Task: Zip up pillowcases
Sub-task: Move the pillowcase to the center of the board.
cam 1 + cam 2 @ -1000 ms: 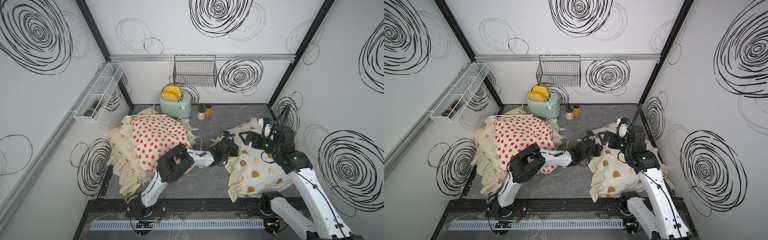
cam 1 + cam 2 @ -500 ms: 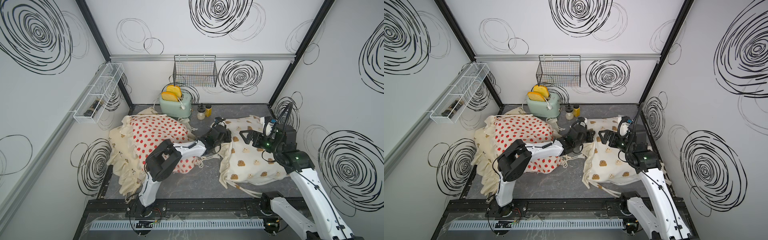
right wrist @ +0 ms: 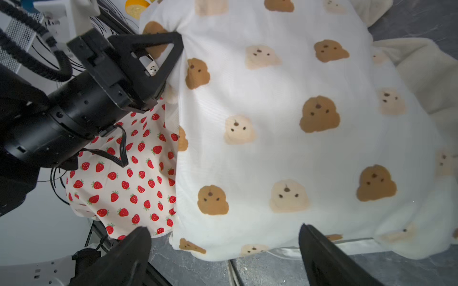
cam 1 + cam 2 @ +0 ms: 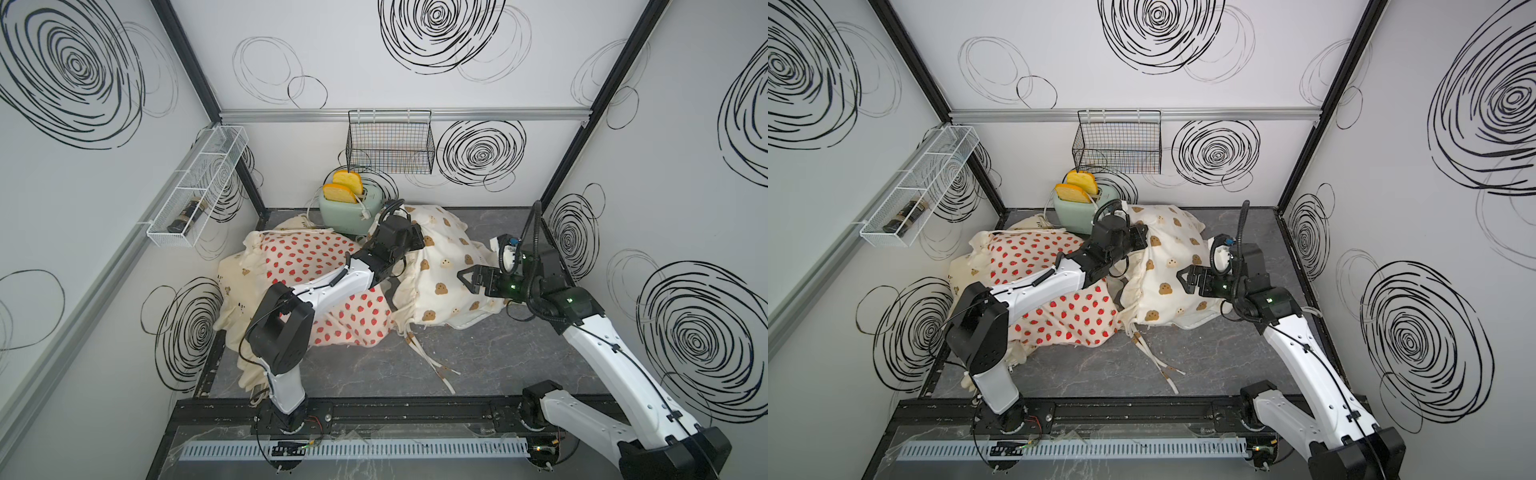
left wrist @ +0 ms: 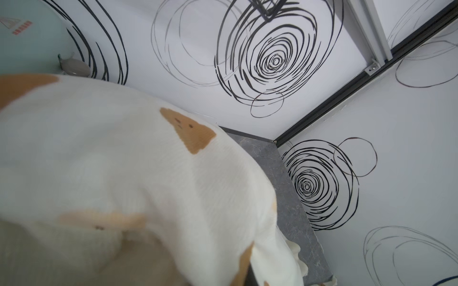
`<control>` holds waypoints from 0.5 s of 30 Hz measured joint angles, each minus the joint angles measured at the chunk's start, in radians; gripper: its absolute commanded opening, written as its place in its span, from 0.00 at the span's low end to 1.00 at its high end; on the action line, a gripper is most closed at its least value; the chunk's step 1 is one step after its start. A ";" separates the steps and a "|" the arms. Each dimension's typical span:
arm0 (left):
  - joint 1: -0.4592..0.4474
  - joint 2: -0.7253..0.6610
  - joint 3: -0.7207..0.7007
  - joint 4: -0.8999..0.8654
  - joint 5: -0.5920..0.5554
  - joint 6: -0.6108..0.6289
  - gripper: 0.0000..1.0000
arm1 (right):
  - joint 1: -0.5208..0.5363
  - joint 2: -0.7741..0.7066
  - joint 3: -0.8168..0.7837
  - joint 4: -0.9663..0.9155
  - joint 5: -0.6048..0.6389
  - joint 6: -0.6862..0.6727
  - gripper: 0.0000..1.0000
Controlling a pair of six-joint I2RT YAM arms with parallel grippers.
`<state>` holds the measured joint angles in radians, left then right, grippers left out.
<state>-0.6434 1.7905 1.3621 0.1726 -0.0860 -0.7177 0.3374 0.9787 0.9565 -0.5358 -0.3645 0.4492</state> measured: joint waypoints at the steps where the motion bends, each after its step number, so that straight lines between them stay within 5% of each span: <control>1: -0.002 0.000 0.010 -0.014 0.008 0.001 0.00 | 0.001 0.000 0.000 0.000 0.004 0.000 0.97; 8: 0.024 -0.010 0.134 -0.180 0.134 0.045 0.00 | 0.013 0.012 -0.003 -0.002 0.030 0.000 0.97; 14: 0.102 -0.145 0.006 -0.259 0.197 0.081 0.02 | 0.085 0.031 -0.026 0.010 0.037 0.013 0.97; 15: 0.113 -0.161 -0.011 -0.269 0.198 0.088 0.10 | 0.098 0.040 -0.035 0.018 0.037 0.018 0.97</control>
<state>-0.5301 1.6299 1.3506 -0.0967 0.1120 -0.6300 0.4351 1.0183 0.9215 -0.5182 -0.3279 0.4667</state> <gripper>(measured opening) 0.065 0.975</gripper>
